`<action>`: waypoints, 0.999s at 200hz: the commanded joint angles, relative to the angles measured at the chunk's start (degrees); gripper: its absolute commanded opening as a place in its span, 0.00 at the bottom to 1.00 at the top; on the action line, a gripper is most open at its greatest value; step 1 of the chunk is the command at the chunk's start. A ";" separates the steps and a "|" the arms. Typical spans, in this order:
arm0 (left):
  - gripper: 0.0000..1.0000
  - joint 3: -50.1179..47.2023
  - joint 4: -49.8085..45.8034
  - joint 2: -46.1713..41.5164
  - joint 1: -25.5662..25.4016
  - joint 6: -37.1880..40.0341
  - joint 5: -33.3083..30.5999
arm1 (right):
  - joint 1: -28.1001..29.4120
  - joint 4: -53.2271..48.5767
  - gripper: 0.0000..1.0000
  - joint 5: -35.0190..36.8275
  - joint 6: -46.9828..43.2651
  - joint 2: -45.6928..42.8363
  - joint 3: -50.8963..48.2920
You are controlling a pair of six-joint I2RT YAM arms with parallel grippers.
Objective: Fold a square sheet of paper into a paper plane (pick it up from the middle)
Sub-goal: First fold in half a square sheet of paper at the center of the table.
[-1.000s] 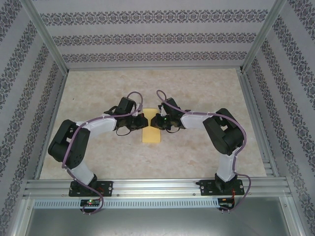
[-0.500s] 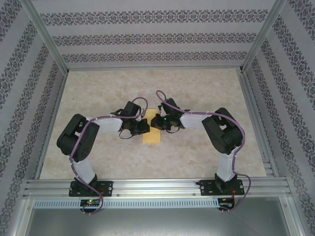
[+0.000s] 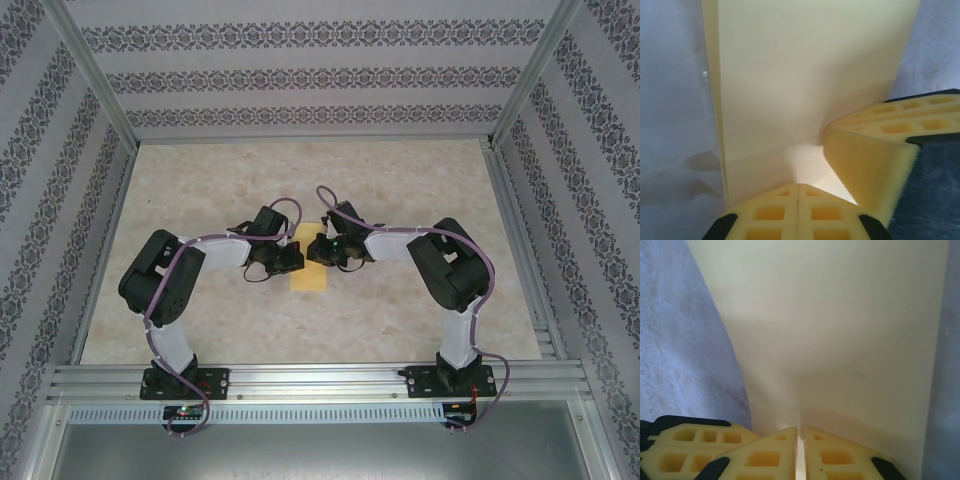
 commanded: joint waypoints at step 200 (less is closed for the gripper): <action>0.01 0.15 -8.81 3.37 -0.55 1.26 -4.69 | -8.76 9.90 0.12 -1.18 1.57 5.58 2.27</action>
